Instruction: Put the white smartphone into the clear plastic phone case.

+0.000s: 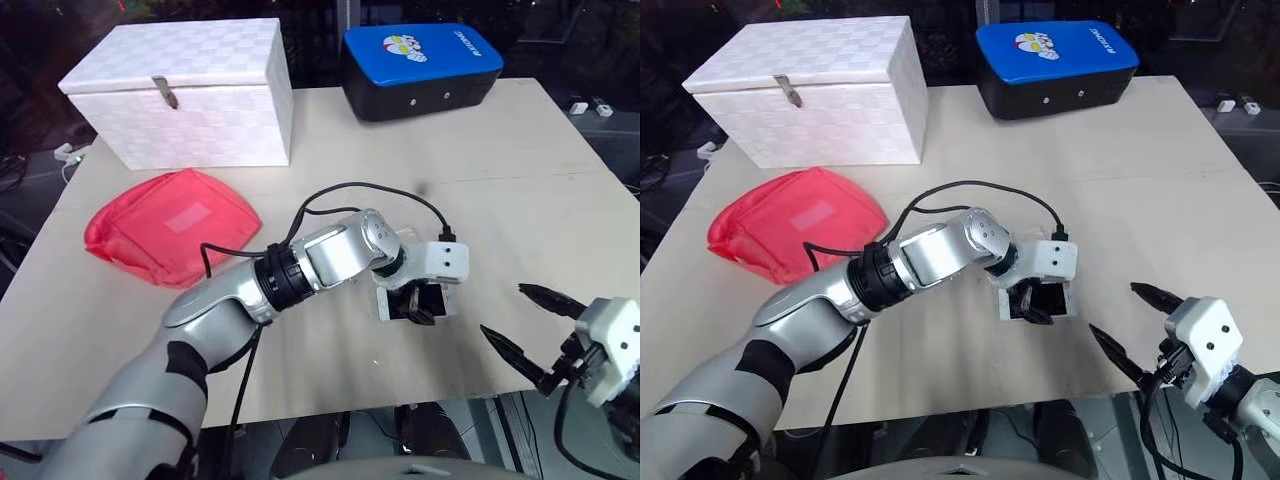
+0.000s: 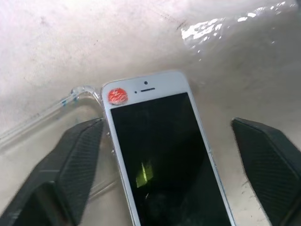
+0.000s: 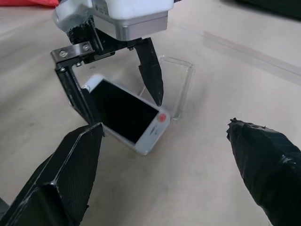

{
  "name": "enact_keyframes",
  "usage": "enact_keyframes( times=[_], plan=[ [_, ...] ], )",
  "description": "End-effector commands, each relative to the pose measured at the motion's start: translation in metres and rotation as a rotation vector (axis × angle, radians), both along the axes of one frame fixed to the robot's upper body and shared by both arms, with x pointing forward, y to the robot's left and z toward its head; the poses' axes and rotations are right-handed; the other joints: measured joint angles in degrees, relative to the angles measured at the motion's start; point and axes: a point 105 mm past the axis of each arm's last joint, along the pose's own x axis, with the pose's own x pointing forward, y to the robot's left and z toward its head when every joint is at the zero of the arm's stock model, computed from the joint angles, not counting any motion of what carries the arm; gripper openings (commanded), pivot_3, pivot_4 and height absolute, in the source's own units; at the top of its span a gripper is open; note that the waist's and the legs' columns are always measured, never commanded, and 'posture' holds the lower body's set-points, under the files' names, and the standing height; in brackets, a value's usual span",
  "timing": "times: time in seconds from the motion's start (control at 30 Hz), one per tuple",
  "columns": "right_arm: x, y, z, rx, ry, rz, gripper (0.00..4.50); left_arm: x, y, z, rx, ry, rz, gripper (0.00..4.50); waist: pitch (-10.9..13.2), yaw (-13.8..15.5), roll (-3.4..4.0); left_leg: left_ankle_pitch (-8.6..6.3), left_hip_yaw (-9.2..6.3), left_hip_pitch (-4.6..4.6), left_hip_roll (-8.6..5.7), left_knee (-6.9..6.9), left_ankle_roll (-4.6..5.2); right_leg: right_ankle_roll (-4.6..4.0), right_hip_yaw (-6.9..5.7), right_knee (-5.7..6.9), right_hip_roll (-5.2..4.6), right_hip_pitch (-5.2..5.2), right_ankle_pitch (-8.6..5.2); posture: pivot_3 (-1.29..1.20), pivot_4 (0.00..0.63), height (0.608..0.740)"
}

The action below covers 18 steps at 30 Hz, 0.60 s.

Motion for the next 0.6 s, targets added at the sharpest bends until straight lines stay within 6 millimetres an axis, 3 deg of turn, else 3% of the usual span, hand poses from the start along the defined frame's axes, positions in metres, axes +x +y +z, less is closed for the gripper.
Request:
enact_keyframes(
  times=[0.03,0.13,0.17,0.27,0.4,0.6],
  plan=[
    [-0.003,0.01,0.007,-0.006,-0.027,0.031,4.5,0.007,0.011,0.025,-0.084,-0.031,0.01,4.41,0.04,0.09,0.06,0.0,-0.02,0.0,0.0,0.0,0.0,0.0,-0.01,0.0,0.0,0.0,0.0,0.0,0.15,0.74],
    [-0.004,0.011,0.005,-0.012,-0.02,0.043,4.5,0.007,0.019,0.041,-0.213,0.061,0.025,4.41,0.05,0.2,0.07,0.0,-0.03,-0.01,0.0,0.02,0.0,0.0,-0.04,0.0,-0.01,0.0,0.0,0.0,0.15,0.74],
    [-0.005,0.011,0.004,-0.017,-0.014,0.048,4.5,0.007,0.021,0.053,-0.327,0.095,0.021,4.41,0.04,0.27,0.09,0.0,-0.03,-0.03,0.0,0.03,0.01,0.0,-0.05,-0.01,-0.01,0.0,0.0,0.0,0.15,0.74],
    [-0.01,0.012,0.001,-0.026,0.001,0.067,4.5,0.039,0.049,0.071,-0.524,-0.036,0.015,4.41,0.04,0.35,0.08,-0.01,-0.1,-0.04,-0.01,0.06,0.03,-0.01,-0.14,-0.08,-0.03,0.02,0.01,0.0,0.15,0.74],
    [-0.013,0.015,0.004,-0.032,-0.012,0.076,4.5,0.059,0.059,0.053,-0.467,-0.083,-0.079,4.41,0.04,0.38,0.09,0.0,-0.13,0.0,-0.01,0.05,0.01,-0.02,-0.19,-0.07,-0.03,0.09,0.02,0.0,0.15,0.74],
    [-0.017,0.019,0.009,-0.036,-0.036,0.05,4.5,0.086,0.054,0.026,-0.318,-0.219,-0.133,4.41,0.08,1.0,0.02,-0.08,-0.36,-0.13,-0.11,0.19,0.15,0.13,-0.68,-0.42,-0.05,0.29,0.1,0.0,0.15,0.74]
  ],
)
